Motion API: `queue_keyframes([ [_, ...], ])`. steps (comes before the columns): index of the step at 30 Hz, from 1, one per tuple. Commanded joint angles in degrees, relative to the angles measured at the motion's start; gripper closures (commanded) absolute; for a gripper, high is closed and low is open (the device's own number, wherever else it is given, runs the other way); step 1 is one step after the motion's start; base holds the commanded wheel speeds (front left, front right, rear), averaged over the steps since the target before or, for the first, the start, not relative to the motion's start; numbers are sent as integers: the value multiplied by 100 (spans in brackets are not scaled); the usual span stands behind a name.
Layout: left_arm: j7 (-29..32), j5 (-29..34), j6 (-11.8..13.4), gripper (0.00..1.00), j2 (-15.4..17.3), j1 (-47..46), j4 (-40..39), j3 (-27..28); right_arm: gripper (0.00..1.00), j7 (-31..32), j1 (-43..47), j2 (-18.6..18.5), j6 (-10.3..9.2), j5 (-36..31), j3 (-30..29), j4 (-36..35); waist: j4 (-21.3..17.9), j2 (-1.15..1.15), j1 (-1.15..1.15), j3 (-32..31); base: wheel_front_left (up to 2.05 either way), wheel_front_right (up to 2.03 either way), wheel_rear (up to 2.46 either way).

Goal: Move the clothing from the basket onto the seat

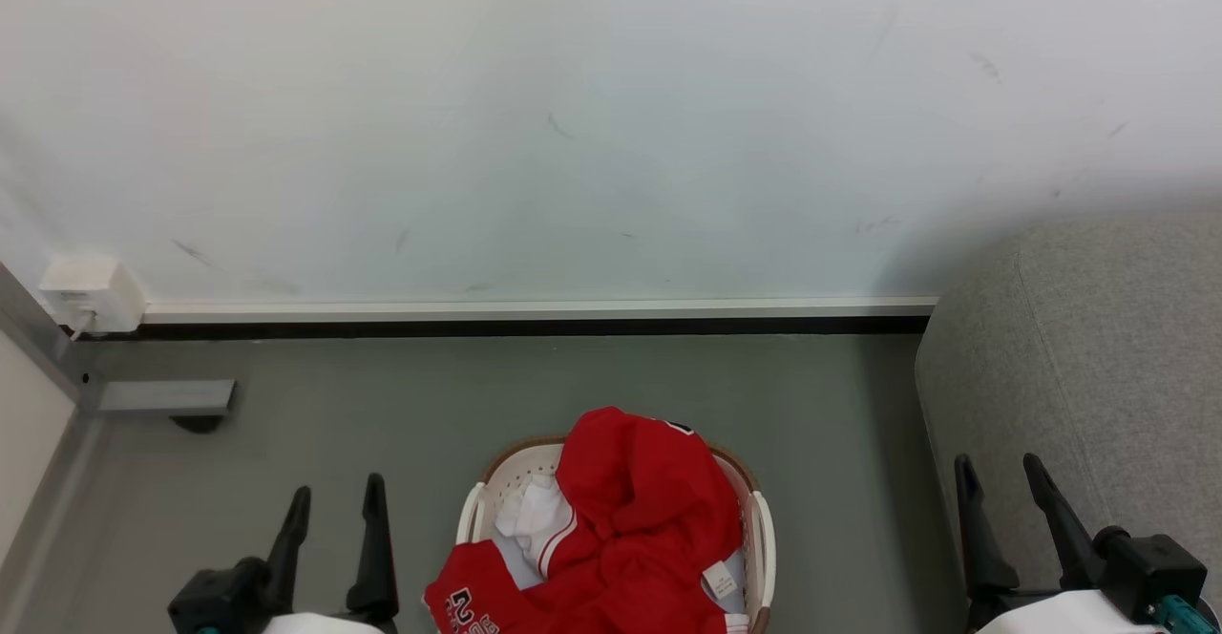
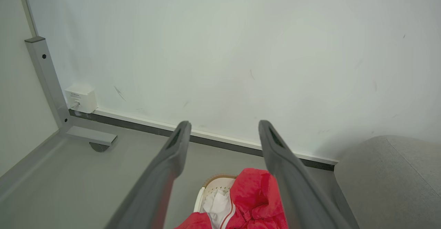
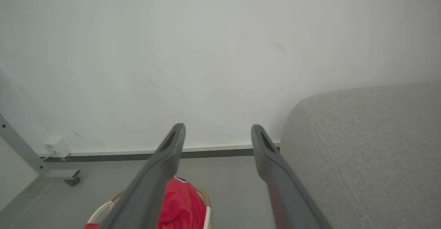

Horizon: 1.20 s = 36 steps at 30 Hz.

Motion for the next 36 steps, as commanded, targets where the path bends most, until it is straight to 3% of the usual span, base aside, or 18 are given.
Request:
queue_keyframes([
  [1, -37, 120, 17, 0, 50, 37, -18, 14, 0, -41, -92, -59, -9, -92, 12, 15, 0, 0, 0, 1, 0, 0, 0],
  [12, -179, 461, -122, 0, 48, 85, 113, 74, 0, -167, -96, -65, -10, -379, -95, 226, 3, 0, 0, 27, 0, 0, 0],
  [22, -266, 408, -517, 0, 27, 75, 396, 158, 0, -269, -100, -68, -11, -567, -166, 454, 0, 0, 0, 3, 0, 0, 0],
  [36, -349, 655, -559, 0, 30, 27, 465, 84, 0, -357, -106, -72, -12, -799, -148, 532, -4, 0, 0, 58, 0, 0, 0],
])
